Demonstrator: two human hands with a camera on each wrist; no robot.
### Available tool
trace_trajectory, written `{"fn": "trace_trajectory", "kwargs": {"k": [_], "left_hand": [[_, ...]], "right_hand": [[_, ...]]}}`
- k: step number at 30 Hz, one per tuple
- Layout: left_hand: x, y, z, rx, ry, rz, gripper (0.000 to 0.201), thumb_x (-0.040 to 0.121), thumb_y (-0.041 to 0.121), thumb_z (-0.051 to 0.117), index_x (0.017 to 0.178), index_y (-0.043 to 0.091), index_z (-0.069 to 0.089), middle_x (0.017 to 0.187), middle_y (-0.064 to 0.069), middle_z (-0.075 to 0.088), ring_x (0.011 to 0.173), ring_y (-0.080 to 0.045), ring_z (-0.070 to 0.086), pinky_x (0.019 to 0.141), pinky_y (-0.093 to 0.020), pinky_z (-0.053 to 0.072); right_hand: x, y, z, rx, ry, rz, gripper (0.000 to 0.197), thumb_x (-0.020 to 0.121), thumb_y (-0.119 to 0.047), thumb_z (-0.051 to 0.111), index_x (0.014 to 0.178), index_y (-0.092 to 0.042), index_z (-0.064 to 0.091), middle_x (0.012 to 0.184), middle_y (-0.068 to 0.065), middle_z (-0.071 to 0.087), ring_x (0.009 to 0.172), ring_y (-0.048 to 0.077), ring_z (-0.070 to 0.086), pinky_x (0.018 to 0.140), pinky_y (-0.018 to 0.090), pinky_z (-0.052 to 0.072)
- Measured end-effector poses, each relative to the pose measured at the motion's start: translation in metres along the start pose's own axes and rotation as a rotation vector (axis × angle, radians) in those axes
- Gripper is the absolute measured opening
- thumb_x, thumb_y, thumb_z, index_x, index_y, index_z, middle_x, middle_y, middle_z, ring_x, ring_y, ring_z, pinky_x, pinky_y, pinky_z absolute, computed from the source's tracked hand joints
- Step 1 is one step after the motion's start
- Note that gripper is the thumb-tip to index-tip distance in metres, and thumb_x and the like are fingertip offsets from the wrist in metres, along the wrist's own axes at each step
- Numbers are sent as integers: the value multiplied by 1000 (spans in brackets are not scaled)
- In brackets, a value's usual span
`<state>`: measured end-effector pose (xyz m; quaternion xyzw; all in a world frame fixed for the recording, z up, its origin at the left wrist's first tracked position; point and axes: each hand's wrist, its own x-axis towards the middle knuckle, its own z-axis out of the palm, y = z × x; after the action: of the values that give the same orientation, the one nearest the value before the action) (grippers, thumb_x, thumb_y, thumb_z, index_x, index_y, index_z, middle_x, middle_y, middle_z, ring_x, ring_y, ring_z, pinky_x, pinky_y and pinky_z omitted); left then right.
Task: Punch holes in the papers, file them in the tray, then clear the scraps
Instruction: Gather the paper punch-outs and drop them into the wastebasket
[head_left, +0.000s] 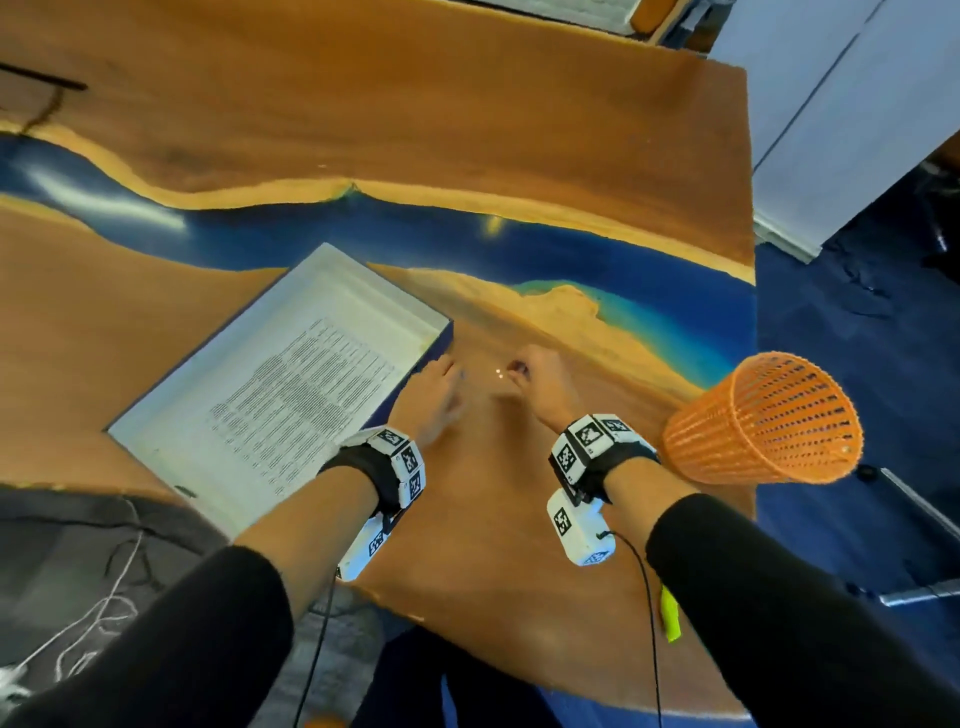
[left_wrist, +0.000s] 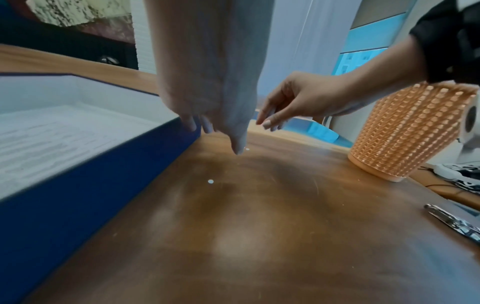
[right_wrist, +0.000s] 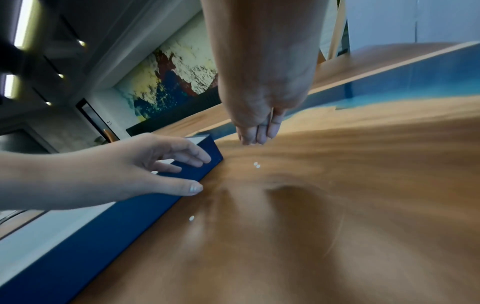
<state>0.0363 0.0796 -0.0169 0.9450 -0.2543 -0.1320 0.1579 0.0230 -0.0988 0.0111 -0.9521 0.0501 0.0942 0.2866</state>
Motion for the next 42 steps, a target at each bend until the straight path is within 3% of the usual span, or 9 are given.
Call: {"fn": "trace_trajectory", "kwargs": {"k": [3, 7, 9, 17, 27, 36, 39, 42], "left_hand": [[8, 0, 10, -31, -54, -43, 44, 84, 22, 66, 120, 2, 48, 128, -12, 46, 114, -30, 51, 92, -42, 44], [21, 1, 19, -28, -108, -52, 65, 81, 27, 71, 133, 4, 40, 139, -12, 41, 125, -29, 45, 103, -39, 39], [28, 2, 23, -21, -127, -51, 74, 79, 29, 73, 138, 4, 36, 144, -12, 37, 129, -29, 41, 106, -38, 37], [44, 2, 32, 9, -116, -61, 91, 72, 35, 78, 143, 5, 29, 151, -5, 27, 136, -26, 32, 108, -38, 35], [42, 4, 30, 38, -100, -50, 92, 72, 36, 78, 143, 5, 28, 151, -4, 27, 136, -24, 32, 108, -34, 34], [48, 0, 26, 59, -140, -28, 89, 71, 40, 78, 141, 7, 33, 148, -1, 28, 133, -24, 32, 103, -37, 37], [52, -2, 25, 75, -96, -14, 67, 82, 38, 68, 137, 11, 40, 144, -1, 34, 131, -24, 34, 99, -39, 39], [60, 0, 22, 66, -43, 8, 42, 89, 29, 61, 128, 18, 53, 137, 0, 41, 125, -23, 38, 92, -39, 40]], "right_hand": [[11, 6, 22, 4, -18, 20, 16, 88, -9, 58, 99, 0, 67, 101, 20, 62, 93, 34, 58, 81, 43, 48], [22, 16, 40, 63, 25, 135, 13, 85, -7, 62, 95, -1, 67, 97, 17, 63, 89, 32, 62, 78, 39, 50], [24, 21, 44, 94, 77, 163, 14, 83, -10, 66, 93, -1, 69, 98, 18, 64, 87, 32, 63, 80, 43, 51], [26, 25, 55, 108, 168, 119, 15, 86, -13, 62, 89, 0, 71, 94, 17, 62, 82, 33, 60, 75, 46, 50], [32, 21, 51, -48, 79, 27, 11, 90, -7, 53, 85, 0, 61, 96, 17, 58, 84, 34, 58, 73, 46, 48], [38, 20, 54, -129, -21, 86, 20, 96, -12, 43, 104, 4, 53, 113, 22, 52, 104, 36, 50, 88, 42, 41], [36, 23, 53, 6, 14, 148, 16, 95, -10, 43, 100, 3, 51, 112, 23, 49, 96, 39, 51, 83, 47, 42], [27, 34, 49, 116, 73, 184, 5, 91, -3, 43, 87, -7, 44, 99, 22, 51, 79, 32, 48, 70, 40, 37]]}}
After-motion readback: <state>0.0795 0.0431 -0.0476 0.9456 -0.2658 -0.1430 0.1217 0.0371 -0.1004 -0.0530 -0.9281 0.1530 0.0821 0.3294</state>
